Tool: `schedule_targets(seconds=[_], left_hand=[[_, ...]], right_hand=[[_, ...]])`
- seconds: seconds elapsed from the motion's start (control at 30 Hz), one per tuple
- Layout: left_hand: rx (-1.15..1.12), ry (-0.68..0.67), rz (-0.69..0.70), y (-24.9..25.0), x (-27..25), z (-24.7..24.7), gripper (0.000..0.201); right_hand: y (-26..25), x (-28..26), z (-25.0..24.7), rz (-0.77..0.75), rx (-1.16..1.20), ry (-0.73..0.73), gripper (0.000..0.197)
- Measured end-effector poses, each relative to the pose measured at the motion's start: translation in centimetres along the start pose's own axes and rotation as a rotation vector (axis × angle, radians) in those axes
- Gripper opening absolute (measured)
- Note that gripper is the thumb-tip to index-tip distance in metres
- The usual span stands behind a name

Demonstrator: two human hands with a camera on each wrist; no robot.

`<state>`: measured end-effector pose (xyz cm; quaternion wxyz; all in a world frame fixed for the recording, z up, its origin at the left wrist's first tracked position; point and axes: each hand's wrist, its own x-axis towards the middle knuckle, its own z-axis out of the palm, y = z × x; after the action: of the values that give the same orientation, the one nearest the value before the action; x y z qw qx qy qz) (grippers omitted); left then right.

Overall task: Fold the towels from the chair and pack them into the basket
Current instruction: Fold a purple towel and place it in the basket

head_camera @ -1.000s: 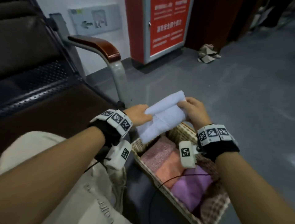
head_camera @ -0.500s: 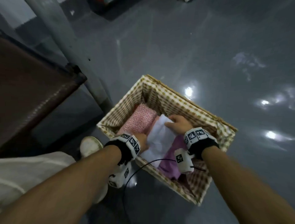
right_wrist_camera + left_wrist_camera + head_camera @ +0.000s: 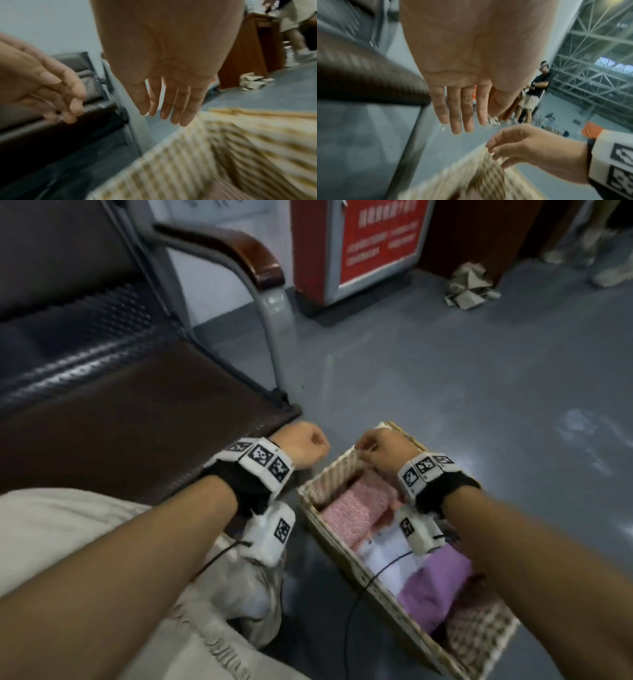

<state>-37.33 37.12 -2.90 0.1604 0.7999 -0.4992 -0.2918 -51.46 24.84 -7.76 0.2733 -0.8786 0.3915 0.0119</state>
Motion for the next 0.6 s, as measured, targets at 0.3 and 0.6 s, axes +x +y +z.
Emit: schedule_targets(seconds=[0.3, 0.6], left_hand=[[-0.139, 0.478, -0.138, -8.0, -12.4, -20.2, 0.016], [-0.148, 0.601, -0.485, -24.9, -26.7, -23.8, 0.01]], right_hand=[[-25.7, 2.0, -5.5, -0.563, -0.162, -0.02, 0.014], [-46.2, 1.5, 2.1, -0.897, -0.408, -0.21, 0.015]])
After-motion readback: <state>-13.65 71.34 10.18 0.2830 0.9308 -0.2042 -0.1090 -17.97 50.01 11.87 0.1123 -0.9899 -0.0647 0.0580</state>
